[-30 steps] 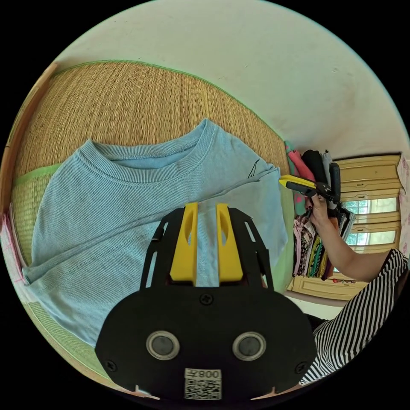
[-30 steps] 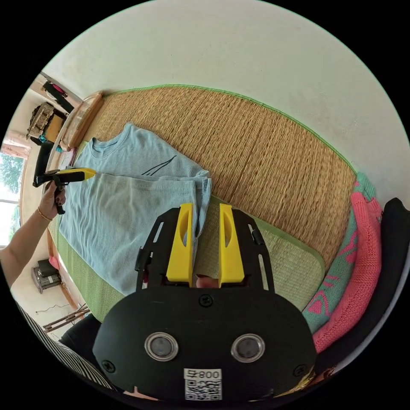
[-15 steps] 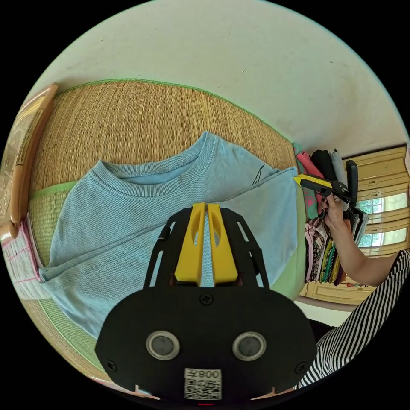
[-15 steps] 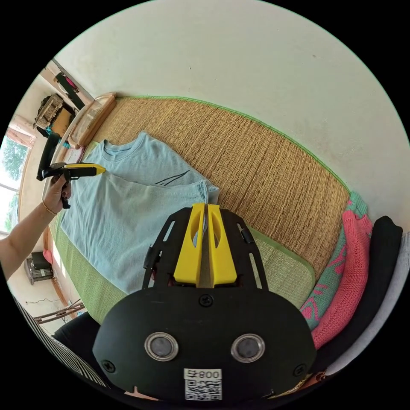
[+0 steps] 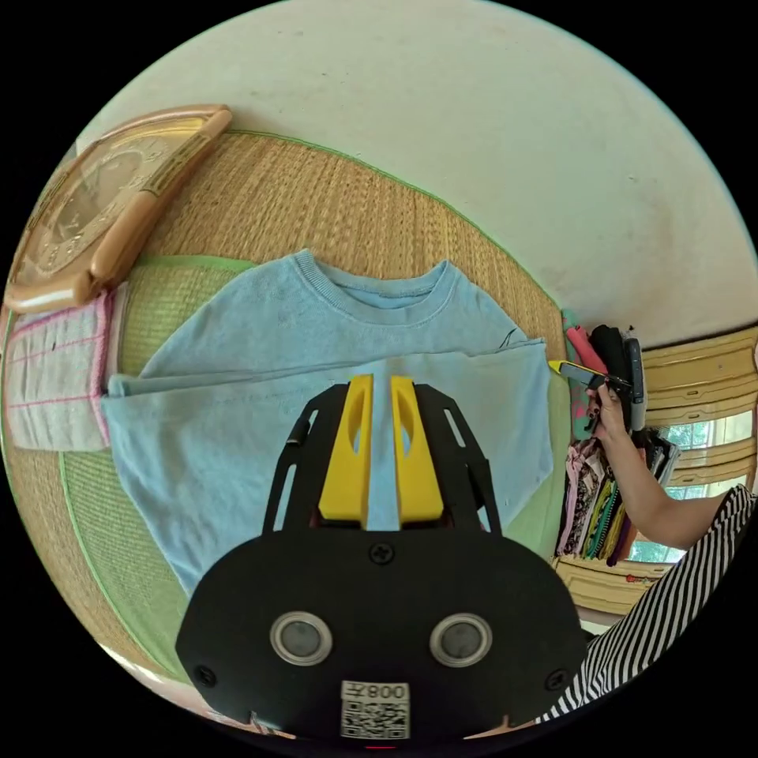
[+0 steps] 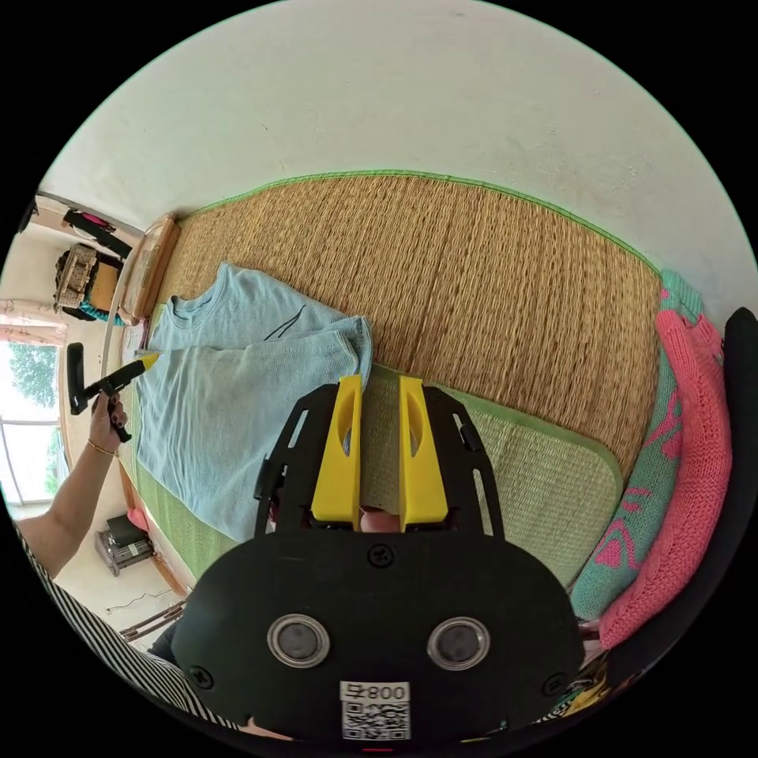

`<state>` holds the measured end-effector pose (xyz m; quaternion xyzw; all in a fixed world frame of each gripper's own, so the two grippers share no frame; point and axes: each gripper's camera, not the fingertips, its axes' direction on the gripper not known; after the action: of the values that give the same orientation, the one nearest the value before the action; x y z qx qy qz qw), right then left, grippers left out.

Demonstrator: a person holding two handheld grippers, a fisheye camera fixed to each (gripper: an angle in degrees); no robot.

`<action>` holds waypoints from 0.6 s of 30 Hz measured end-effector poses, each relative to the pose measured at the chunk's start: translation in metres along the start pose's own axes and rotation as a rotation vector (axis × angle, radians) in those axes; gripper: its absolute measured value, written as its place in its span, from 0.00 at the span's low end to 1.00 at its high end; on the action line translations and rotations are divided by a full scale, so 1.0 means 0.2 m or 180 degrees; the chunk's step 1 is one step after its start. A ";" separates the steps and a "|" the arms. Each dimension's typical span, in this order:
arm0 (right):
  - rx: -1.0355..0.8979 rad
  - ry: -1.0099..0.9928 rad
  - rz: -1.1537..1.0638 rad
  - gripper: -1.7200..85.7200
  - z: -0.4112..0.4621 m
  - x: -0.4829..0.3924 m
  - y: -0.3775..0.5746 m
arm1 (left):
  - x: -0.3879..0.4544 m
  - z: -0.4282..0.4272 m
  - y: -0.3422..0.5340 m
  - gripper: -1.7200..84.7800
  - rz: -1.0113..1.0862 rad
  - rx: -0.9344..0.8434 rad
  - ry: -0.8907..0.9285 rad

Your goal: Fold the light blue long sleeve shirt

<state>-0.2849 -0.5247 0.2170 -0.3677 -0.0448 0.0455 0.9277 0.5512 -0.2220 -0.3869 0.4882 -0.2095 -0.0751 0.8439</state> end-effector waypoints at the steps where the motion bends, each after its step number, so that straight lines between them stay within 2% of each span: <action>1: -0.0026 -0.0006 0.0001 0.11 0.00 0.02 0.06 | -0.04 -0.02 0.05 0.05 -0.0117 -0.0048 -0.0106; 5: -0.0186 -0.0030 -0.0040 0.11 0.04 0.05 0.21 | -0.16 -0.01 0.14 0.03 -0.0598 -0.0151 -0.0156; 9: -0.0304 -0.0055 0.0010 0.11 0.07 0.12 0.34 | -0.15 0.00 0.16 0.03 -0.0622 -0.0141 -0.0147; 12: -0.0330 -0.0073 0.0043 0.11 0.06 0.17 0.42 | -0.07 -0.03 0.22 0.03 -0.0610 -0.0012 -0.0383; 18: -0.0458 -0.0270 0.0127 0.13 -0.01 0.29 0.69 | 0.15 -0.04 0.50 0.05 -0.0337 0.0004 0.0251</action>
<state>-0.2344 -0.4186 0.1241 -0.4320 -0.0799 0.0762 0.8951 0.5745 -0.1740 -0.2959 0.5017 -0.1501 -0.1002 0.8460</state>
